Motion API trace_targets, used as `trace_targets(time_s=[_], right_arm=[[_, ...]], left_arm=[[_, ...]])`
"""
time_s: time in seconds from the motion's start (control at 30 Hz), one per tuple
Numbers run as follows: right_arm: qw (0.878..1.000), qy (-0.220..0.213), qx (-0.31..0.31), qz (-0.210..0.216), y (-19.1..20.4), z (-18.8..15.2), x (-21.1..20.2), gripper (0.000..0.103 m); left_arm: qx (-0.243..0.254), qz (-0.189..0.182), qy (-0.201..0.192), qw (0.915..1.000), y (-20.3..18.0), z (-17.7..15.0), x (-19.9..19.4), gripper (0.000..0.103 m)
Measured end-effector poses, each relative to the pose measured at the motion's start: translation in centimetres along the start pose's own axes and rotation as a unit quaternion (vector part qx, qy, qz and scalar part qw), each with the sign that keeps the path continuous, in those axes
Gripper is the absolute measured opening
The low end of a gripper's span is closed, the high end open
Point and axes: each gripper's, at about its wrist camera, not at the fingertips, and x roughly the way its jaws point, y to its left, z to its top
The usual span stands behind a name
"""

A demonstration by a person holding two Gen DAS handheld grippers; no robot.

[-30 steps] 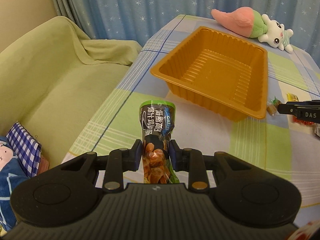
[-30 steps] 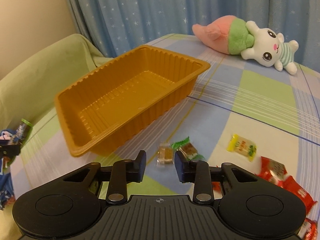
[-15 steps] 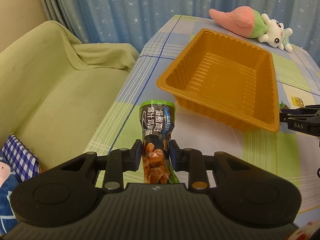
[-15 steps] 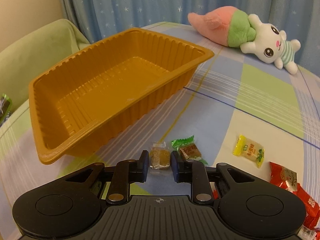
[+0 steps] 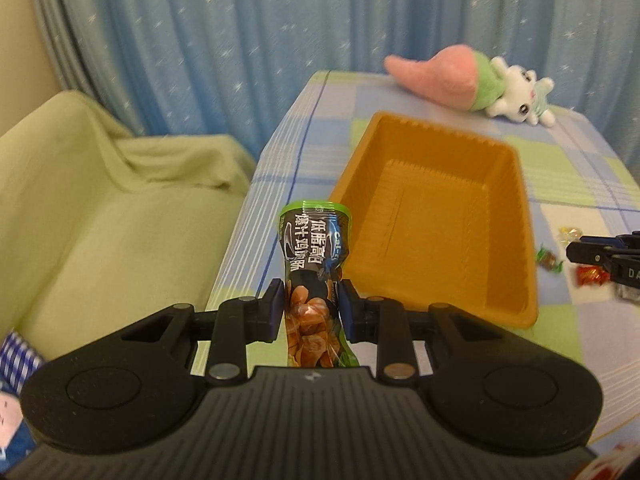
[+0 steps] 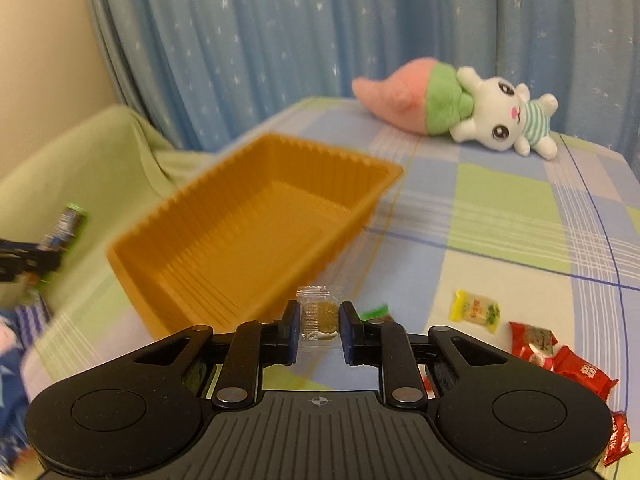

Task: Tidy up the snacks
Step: 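Grasp the clear wrapped candy with right while left holds the bag above the basket, then open the left gripper to drop the bag into the basket while right releases the clear candy there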

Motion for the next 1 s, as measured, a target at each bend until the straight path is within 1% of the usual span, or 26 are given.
trace_targets(time_s=[0.17, 0.33, 0.53, 0.73, 1.0], right_arm=[[1.000, -0.014, 0.011, 0.021, 1.9, 2.1, -0.5, 0.021], [0.999, -0.013, 0.002, 0.030, 4.2, 3.3, 1.2, 0.021], [0.999, 0.012, 0.007, 0.030, 5.4, 3.6, 4.3, 0.021], [0.999, 0.028, 0.019, 0.019, 5.2, 3.4, 5.9, 0.021], [0.999, 0.035, 0.031, -0.001, 4.5, 3.3, 6.5, 0.021]], left_arm=[[0.032, -0.030, -0.016, 0.9989, -1.5, 2.5, 1.2, 0.026], [0.060, -0.068, -0.015, 0.9958, -3.0, 4.3, 3.2, 0.026], [0.103, -0.099, -0.002, 0.9898, -4.9, 5.8, 6.1, 0.026], [0.135, -0.120, 0.018, 0.9833, -6.2, 6.4, 9.1, 0.026], [0.149, -0.143, 0.050, 0.9772, -7.0, 6.1, 12.3, 0.026]])
